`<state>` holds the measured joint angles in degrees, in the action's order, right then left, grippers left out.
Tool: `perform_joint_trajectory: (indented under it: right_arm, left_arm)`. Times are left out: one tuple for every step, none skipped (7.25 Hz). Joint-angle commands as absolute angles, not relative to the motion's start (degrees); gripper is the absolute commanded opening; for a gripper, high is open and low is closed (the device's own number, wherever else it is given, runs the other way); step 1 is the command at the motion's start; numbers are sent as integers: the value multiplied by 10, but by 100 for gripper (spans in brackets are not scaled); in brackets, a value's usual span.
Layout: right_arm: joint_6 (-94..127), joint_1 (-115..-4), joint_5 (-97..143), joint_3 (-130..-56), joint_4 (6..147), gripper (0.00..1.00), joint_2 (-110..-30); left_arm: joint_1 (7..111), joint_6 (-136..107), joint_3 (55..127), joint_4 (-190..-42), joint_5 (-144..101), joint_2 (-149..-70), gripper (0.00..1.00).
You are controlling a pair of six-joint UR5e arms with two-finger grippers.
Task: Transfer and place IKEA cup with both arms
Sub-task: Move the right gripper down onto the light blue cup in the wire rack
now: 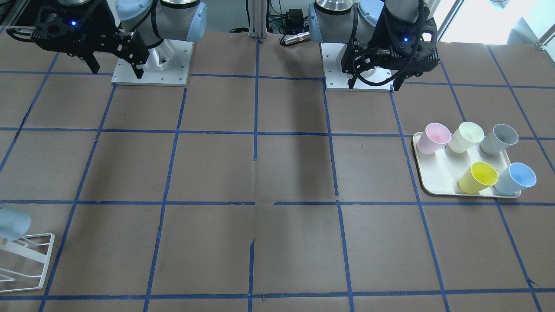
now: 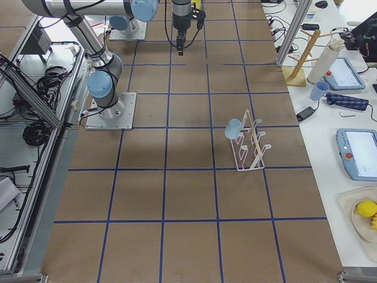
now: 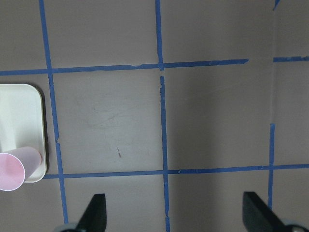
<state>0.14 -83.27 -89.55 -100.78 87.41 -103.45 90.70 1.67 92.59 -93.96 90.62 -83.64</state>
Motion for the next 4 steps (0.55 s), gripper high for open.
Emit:
perform_joint_trajectory:
  right_arm:
    - [-98,-755,-890,-1008,895,100,-1027]
    - [-155,-725,-889,-1005,925,100,-1002]
    - [-207,-703,-891,-1005,977,100,-968]
    - [-247,-686,-890,-1000,1010,100,-943]
  left_arm:
    - [907,18,928,-936,906,-834,100]
    - [907,18,928,-935,907,-835,100]
    - [906,18,927,-934,907,-836,100]
    - [906,17,926,-933,906,-839,100]
